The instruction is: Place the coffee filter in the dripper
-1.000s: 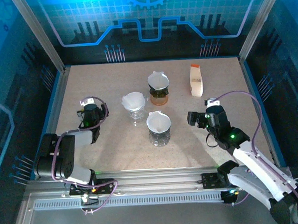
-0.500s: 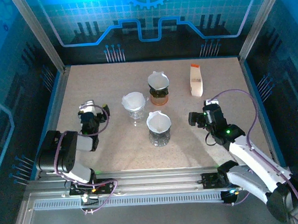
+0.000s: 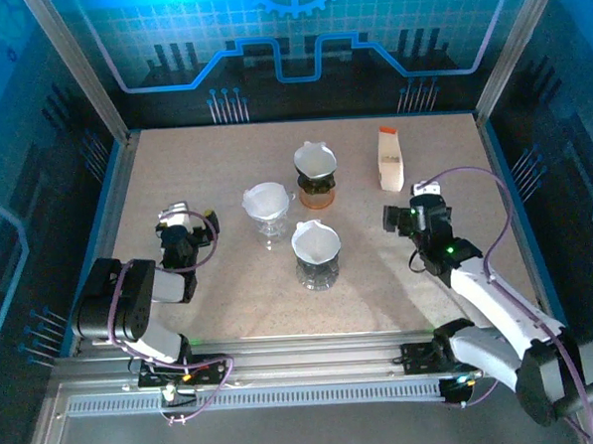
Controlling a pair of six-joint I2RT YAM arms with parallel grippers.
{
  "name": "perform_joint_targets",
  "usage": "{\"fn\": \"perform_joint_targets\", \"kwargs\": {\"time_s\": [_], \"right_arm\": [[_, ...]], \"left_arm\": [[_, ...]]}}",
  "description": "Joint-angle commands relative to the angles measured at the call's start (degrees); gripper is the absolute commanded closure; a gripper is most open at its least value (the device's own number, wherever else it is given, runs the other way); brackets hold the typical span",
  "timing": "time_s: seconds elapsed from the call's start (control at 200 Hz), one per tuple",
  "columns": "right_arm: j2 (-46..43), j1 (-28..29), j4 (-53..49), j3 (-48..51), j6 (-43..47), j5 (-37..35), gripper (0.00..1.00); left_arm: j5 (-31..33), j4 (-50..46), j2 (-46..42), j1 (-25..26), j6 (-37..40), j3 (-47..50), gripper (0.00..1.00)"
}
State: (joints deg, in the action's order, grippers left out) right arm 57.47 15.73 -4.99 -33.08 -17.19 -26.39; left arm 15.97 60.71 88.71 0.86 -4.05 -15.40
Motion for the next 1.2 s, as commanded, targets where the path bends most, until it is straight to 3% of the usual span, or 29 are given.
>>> {"fn": "perform_joint_targets", "kwargs": {"time_s": [0.0,0.12,0.34,0.465,0.615,0.68,0.74,0.805,1.196], "right_arm": [[3.3,-4.6,15.3,2.0,7.4,-3.3,0.00],[10.5,-9.0,28.2,4.5,11.8,-0.5,0.00],[25.4,-12.0,50.8,10.1,11.6,5.9,0.00],[27.8,-10.4,44.7,5.8,14.8,9.9,0.00],[27.9,-10.6,46.8,6.8,15.3,11.2,0.00],[28.3,-10.7,50.8,9.3,15.5,12.9,0.00],[31.5,-10.4,63.0,13.2,15.8,10.4,0.00],[29.7,-10.8,56.1,11.4,14.5,10.7,0.00],[30.2,-10.6,57.2,11.4,15.1,10.4,0.00]], "left_arm": [[-1.3,0.5,0.0,-0.2,0.9,-2.0,0.01],[-1.9,-2.8,0.1,-0.2,1.1,-3.7,0.01],[-2.1,-3.7,0.1,-0.2,1.1,-4.2,0.01],[-2.2,-3.9,0.1,-0.2,1.2,-4.3,0.01],[-2.2,-4.1,0.1,-0.2,1.2,-4.4,0.01],[-2.2,-4.0,0.1,-0.2,1.2,-4.4,0.01],[-2.2,-4.0,0.1,-0.2,1.2,-4.4,0.01],[-2.2,-4.0,0.1,-0.2,1.2,-4.4,0.01],[-2.2,-4.0,0.1,-0.2,1.2,-4.4,0.01]]}}
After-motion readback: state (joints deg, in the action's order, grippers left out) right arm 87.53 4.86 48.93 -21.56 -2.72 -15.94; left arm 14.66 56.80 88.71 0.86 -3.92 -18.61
